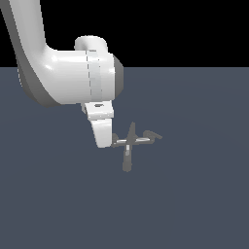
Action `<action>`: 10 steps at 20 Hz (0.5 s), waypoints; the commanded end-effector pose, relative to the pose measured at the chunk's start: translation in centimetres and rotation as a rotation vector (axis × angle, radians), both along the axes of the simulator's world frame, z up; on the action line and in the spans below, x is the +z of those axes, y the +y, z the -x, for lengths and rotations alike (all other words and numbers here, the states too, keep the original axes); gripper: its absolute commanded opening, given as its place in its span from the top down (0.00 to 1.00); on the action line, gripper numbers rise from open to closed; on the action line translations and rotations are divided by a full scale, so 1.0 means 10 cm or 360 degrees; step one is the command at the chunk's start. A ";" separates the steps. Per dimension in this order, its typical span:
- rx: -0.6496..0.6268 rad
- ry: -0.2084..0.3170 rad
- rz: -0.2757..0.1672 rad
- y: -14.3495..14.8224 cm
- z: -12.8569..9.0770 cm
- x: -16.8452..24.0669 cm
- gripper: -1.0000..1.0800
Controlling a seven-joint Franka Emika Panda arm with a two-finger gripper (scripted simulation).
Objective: Turn on the faucet by rotating a designated handle.
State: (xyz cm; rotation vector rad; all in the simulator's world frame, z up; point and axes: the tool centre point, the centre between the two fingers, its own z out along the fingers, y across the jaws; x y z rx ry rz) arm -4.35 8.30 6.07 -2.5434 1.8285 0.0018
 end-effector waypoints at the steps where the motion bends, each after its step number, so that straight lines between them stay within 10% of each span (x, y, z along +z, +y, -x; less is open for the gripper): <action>1: -0.0022 0.0002 0.0007 -0.17 0.04 0.00 1.00; 10: 0.0024 0.0006 -0.0001 -0.25 0.12 0.00 1.00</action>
